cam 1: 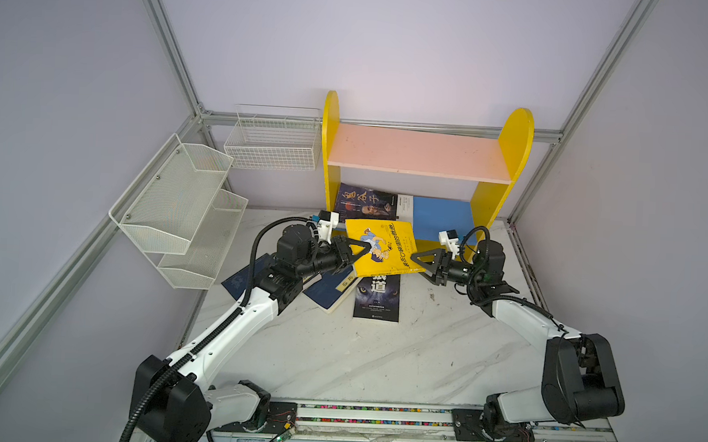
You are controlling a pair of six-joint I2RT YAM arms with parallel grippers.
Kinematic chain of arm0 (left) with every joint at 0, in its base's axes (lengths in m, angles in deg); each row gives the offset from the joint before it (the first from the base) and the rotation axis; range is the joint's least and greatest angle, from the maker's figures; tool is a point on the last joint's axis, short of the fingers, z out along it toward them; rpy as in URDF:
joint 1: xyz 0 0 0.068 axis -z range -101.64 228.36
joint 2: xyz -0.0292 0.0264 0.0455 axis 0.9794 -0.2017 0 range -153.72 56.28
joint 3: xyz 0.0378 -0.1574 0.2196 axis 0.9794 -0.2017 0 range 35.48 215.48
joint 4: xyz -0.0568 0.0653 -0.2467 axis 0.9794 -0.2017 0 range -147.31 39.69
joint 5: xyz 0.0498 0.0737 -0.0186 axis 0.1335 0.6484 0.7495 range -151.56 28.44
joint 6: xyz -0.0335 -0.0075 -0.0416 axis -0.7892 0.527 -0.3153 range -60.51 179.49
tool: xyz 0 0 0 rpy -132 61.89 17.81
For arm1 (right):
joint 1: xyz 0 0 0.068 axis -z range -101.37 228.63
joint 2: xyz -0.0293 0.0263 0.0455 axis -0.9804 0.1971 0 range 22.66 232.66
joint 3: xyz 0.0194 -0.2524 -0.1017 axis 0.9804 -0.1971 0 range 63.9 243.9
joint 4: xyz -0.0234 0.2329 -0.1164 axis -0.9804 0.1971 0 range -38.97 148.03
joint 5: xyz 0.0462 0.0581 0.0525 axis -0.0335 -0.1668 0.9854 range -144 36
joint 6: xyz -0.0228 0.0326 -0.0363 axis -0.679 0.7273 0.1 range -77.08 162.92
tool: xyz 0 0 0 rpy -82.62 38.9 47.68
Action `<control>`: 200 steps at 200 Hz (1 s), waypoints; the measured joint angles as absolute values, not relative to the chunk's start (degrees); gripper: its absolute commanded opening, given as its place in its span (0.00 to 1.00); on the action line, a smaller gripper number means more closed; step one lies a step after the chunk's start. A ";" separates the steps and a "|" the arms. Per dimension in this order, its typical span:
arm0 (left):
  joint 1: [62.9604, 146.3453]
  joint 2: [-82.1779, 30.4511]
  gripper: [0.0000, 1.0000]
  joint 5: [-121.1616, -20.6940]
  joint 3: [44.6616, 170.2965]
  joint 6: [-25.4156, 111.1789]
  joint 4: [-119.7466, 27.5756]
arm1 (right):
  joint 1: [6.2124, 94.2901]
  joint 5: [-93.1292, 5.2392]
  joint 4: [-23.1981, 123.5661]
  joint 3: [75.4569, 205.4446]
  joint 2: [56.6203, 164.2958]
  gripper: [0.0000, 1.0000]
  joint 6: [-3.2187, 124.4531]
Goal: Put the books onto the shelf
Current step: 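Carry the yellow paperback to the shelf front with both grippers, then lay the yellow paperback onto the book stack with the right gripper while the left withdraws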
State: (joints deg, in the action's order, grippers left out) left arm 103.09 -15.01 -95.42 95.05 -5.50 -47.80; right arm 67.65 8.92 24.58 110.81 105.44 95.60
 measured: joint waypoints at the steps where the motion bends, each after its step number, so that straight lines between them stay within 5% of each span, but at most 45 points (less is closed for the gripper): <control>1: 103.09 -15.03 0.03 -95.42 95.05 -5.50 -47.78 | 67.65 8.94 24.51 110.79 105.46 0.66 95.67; 44: 102.59 -15.82 0.03 -96.78 95.05 -6.14 -45.75 | 67.65 10.49 8.25 107.43 106.51 0.41 107.12; 111: 100.01 -20.12 0.08 -100.87 95.05 -7.38 -40.11 | 67.85 8.28 -1.46 107.05 107.52 0.18 117.31; 136: 98.57 -22.90 0.26 -101.52 95.42 -7.58 -39.17 | 67.94 6.45 -2.31 107.36 107.54 0.13 119.01; 163: 97.41 -25.48 0.63 -101.43 97.59 -7.71 -38.30 | 67.72 4.02 -2.22 108.63 108.43 0.09 119.60; 200: 94.33 -22.48 0.81 -95.29 98.63 -3.47 -43.52 | 67.65 0.50 -1.28 113.13 111.23 0.07 118.79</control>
State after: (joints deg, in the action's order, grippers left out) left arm 94.33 -22.48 -95.29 98.63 -3.47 -43.52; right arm 67.65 0.50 -1.28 113.13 111.23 118.79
